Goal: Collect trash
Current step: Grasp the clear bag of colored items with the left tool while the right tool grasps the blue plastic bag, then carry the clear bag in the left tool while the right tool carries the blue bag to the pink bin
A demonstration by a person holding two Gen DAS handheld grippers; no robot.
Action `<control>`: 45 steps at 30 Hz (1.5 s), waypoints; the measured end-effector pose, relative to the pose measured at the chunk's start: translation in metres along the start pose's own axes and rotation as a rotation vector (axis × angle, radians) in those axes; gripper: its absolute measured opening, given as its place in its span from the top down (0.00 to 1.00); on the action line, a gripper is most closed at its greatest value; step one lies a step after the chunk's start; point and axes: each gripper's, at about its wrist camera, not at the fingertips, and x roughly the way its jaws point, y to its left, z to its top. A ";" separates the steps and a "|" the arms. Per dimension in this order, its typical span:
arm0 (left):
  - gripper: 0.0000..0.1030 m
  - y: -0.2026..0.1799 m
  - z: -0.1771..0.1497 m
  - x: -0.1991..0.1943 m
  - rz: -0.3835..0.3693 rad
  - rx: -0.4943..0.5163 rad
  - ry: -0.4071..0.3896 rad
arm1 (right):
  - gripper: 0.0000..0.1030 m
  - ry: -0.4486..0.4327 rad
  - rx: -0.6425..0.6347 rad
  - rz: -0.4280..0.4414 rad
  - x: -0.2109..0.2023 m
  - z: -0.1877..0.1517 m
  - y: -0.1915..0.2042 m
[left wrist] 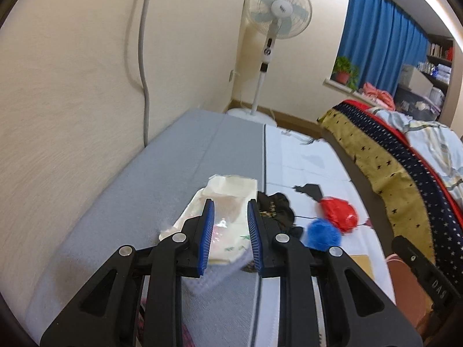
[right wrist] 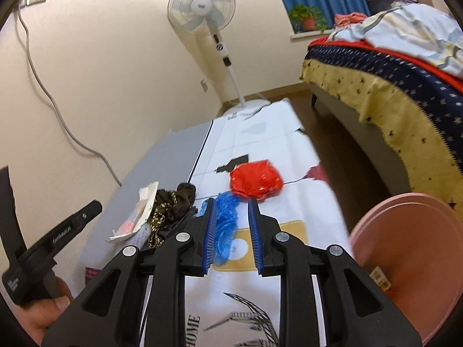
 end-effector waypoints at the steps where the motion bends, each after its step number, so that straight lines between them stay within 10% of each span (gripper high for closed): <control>1: 0.77 0.002 0.000 0.009 0.002 -0.001 0.028 | 0.64 0.012 0.000 0.001 0.007 -0.001 0.002; 5: 0.75 0.005 -0.003 0.031 0.015 0.005 0.087 | 0.52 0.064 0.012 -0.005 0.035 -0.003 0.006; 9: 0.52 0.006 -0.004 0.045 0.035 0.018 0.124 | 0.49 0.117 0.017 -0.026 0.058 -0.007 0.007; 21: 0.54 0.014 -0.019 0.068 0.060 0.019 0.221 | 0.49 0.225 -0.013 -0.046 0.088 -0.020 0.012; 31: 0.75 0.023 -0.021 0.059 0.046 -0.014 0.197 | 0.95 0.247 -0.030 -0.029 0.088 -0.024 0.014; 45: 0.86 0.009 -0.008 0.003 0.008 0.009 0.058 | 0.97 0.106 -0.074 -0.009 0.025 -0.008 0.021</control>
